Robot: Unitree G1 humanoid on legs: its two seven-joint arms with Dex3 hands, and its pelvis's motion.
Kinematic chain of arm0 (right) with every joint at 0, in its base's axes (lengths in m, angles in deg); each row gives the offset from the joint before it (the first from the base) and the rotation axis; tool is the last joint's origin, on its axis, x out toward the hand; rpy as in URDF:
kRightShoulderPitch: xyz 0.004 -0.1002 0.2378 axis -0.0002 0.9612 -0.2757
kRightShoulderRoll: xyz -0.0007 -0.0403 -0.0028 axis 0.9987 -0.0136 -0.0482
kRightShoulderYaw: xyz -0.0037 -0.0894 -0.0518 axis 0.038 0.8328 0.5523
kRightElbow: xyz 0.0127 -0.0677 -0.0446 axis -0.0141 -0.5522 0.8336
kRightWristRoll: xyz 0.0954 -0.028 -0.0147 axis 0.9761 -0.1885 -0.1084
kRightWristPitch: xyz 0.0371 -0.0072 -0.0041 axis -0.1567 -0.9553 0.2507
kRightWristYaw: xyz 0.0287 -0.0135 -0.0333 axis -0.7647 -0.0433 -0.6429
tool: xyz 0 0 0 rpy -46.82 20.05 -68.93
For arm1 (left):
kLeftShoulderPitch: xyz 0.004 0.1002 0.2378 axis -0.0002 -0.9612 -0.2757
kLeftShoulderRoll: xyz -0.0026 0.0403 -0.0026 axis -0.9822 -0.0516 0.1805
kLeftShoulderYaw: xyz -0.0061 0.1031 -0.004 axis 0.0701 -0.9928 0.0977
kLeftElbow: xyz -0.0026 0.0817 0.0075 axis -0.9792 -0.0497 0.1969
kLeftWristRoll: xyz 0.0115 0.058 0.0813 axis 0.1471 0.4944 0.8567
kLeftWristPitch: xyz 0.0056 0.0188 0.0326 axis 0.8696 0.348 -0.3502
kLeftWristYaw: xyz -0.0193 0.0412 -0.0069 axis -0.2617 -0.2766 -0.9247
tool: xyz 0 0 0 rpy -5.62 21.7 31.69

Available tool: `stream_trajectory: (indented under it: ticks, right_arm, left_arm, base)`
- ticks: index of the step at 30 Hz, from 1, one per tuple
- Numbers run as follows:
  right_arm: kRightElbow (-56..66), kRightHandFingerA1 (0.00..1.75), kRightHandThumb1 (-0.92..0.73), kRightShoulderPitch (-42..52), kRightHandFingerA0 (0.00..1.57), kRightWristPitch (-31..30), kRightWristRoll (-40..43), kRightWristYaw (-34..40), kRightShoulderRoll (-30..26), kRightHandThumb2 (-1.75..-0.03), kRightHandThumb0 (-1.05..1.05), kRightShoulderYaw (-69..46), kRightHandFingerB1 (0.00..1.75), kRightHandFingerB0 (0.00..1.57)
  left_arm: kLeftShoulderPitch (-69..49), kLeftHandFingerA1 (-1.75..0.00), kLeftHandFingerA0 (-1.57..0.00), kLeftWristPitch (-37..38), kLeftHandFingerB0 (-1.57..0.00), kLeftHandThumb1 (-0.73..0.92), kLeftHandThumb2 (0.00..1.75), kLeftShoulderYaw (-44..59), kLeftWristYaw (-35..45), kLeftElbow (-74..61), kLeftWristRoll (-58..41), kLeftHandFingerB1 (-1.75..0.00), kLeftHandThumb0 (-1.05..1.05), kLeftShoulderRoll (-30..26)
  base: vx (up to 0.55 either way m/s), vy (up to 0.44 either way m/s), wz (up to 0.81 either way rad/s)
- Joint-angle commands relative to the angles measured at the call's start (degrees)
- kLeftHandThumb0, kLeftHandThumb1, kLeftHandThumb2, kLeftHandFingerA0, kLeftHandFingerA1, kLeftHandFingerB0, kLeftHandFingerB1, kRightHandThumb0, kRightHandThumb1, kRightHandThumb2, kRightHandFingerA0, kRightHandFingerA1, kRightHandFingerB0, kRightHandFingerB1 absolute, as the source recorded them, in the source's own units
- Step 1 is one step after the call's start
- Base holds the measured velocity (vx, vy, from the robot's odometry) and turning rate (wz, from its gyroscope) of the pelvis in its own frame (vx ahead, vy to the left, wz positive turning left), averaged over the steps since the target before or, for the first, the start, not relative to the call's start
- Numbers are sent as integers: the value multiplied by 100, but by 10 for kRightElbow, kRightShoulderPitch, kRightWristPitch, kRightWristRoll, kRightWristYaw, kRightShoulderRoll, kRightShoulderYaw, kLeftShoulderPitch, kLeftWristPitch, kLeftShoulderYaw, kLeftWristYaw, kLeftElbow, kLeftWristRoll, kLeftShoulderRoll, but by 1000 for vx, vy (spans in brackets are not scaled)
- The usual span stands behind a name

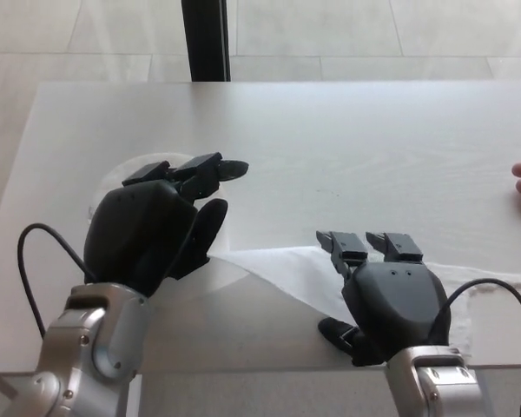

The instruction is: A toilet paper roll is kept in the middle of the desk infront of the robot. The robot places its left hand on the top of the toilet paper roll to hold it still and uses its right hand to tear off a piece of toilet paper from it and hands the paper to a person

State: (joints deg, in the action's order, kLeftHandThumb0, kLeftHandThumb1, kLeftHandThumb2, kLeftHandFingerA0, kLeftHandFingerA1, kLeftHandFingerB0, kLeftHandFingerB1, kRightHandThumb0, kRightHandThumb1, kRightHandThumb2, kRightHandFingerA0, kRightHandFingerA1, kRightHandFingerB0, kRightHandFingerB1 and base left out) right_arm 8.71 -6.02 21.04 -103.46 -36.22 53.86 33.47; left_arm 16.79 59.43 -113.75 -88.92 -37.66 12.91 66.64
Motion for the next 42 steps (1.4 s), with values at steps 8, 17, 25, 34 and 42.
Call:
stream_trajectory:
  ticks: [8,17,25,34,42]
  right_arm:
    - [-101,175,-61,-36,100,108,45,233,-3,-85,-27,-43,93,86]
    - [-120,175,-72,-42,92,170,70,291,1,-90,-32,-59,166,71]
    - [-114,175,-71,-31,88,253,155,297,31,-99,-32,-92,175,69]
    - [-26,173,-58,-20,87,275,356,178,150,-123,-33,-175,166,71]
    - [108,175,-35,-89,111,117,534,122,303,-147,-29,-275,158,93]
  left_arm:
    - [-59,-99,-69,-26,-44,67,76,4,30,54,19,-42,-27,-1]
    - [-66,-85,-65,-16,-45,68,73,12,30,60,17,-43,-28,-1]
    - [-77,-96,-63,-3,-45,70,72,17,25,68,20,-43,-31,-5]
    - [-94,-115,-67,6,-45,70,72,24,18,76,20,-42,-30,-5]
    - [-104,-122,-64,18,-44,70,73,21,17,87,18,-42,-30,-12]
  base:
    - [0,0,0]
    - [0,0,0]
    - [0,0,0]
    - [0,0,0]
    - [0,0,0]
